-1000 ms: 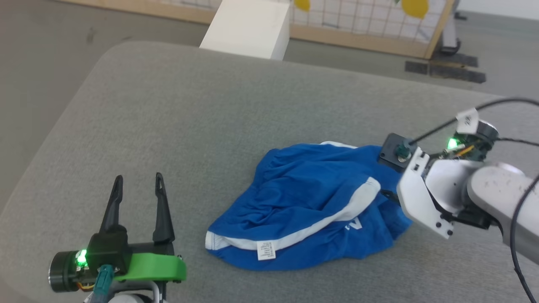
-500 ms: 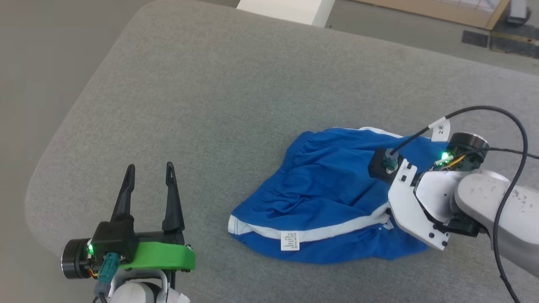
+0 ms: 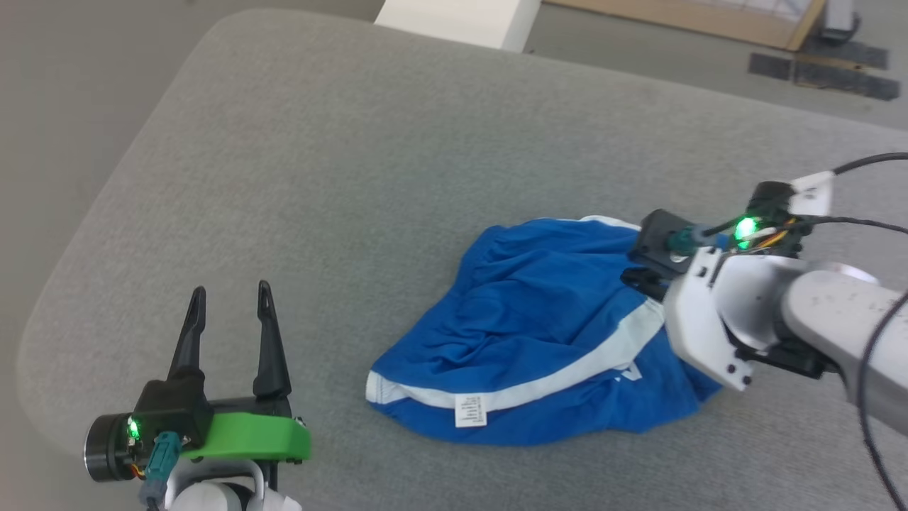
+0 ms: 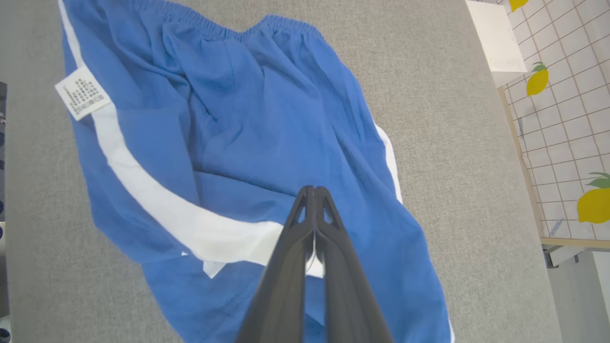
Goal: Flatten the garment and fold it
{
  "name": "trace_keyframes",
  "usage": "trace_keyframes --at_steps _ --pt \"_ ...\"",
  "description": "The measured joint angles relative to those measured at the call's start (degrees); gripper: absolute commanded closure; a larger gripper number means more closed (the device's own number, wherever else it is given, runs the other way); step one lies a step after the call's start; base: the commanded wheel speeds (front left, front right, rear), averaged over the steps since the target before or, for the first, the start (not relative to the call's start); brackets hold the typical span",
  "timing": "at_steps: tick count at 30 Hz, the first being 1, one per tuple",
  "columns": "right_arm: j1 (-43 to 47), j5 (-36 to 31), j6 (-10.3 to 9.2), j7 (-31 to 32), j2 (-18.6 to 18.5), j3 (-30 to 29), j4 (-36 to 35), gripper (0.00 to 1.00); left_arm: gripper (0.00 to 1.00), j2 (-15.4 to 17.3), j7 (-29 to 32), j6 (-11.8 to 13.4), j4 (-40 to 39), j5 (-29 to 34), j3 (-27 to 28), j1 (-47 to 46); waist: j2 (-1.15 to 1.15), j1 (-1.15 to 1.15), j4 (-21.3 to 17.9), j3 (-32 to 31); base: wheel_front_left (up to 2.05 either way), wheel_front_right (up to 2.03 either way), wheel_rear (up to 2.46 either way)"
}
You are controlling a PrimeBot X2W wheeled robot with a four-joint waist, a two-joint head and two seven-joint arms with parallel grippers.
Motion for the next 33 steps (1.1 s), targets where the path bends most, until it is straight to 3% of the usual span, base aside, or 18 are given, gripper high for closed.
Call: trace_keyframes --at_steps 8,9,10,17,22,30,33 --pt "3.4 1.63 0.0 -5.94 -7.31 -0.16 -2.78 1.0 0.0 -0.08 0.0 -0.74 -0.05 0.0 1.26 2.23 0.0 0.0 -5.52 -3.32 0.0 0.0 0.0" --pt "4.84 2.43 0.0 -6.87 -7.92 -0.51 -2.67 0.45 0.0 -0.09 0.0 -0.75 -0.08 0.0 1.36 2.23 0.0 0.0 -6.21 -3.71 0.0 0.0 0.0" --pt "5.89 2.81 0.0 -7.8 -8.21 -0.98 -2.54 0.0 0.0 -0.1 0.0 -0.75 -0.1 0.01 1.47 2.22 0.0 0.0 -6.72 -3.98 0.0 0.0 0.0" --pt "7.17 3.0 0.0 -8.46 -6.33 -2.71 -1.16 0.0 0.0 -0.1 0.0 -1.75 -0.09 0.35 1.72 2.22 0.0 -0.01 -8.63 -5.83 0.0 0.0 0.0" --pt "2.81 5.32 0.0 -0.27 -2.41 -1.01 -0.54 0.0 0.0 -0.11 0.0 -1.85 0.21 0.4 1.3 2.16 0.0 0.0 -7.07 -5.77 0.0 0.0 0.0" --pt "-0.71 9.4 0.0 18.45 2.05 -0.15 5.12 0.0 0.0 -0.12 -0.01 -1.2 0.89 -1.2 -0.93 1.81 0.0 0.0 -2.87 -3.43 0.0 0.0 0.0" --pt "-0.73 9.53 0.0 20.57 3.15 -0.1 7.3 0.0 0.0 -0.12 0.0 -0.65 0.91 -1.83 -2.03 1.13 0.0 0.0 -1.28 -2.08 0.0 0.0 0.0"
